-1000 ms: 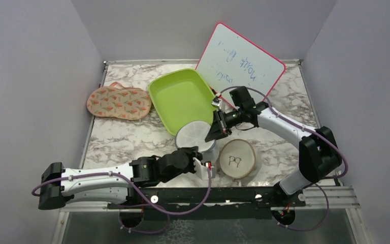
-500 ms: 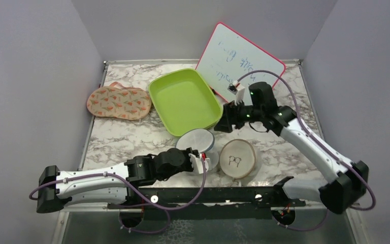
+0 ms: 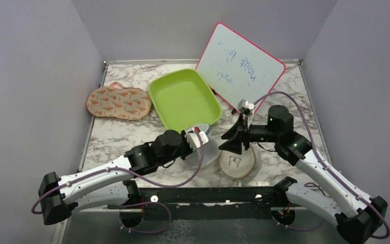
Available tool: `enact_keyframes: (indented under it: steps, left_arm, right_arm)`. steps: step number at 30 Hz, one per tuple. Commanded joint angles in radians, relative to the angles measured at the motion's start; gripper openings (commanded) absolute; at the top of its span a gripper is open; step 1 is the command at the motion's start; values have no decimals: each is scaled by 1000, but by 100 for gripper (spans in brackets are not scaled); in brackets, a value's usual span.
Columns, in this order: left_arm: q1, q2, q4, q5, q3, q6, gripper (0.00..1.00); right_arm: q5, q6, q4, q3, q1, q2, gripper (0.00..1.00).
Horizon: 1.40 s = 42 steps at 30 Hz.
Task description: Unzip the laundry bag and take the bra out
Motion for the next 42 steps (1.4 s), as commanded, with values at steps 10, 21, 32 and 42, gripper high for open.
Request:
enact_keyframes:
  steps: [10, 21, 32, 42]
  left_arm:
    - [68, 102, -3, 182, 92, -98, 0]
    - [85, 101, -9, 212, 97, -101, 0]
    - [92, 116, -21, 260, 104, -97, 0]
    - [106, 144, -26, 309, 115, -98, 0]
  right_arm:
    - [209, 203, 170, -27, 200, 160, 31]
    - [464, 275, 246, -18, 305, 241, 23]
    - [638, 280, 176, 24, 328, 283, 26]
    - [674, 262, 137, 79, 345, 323, 35]
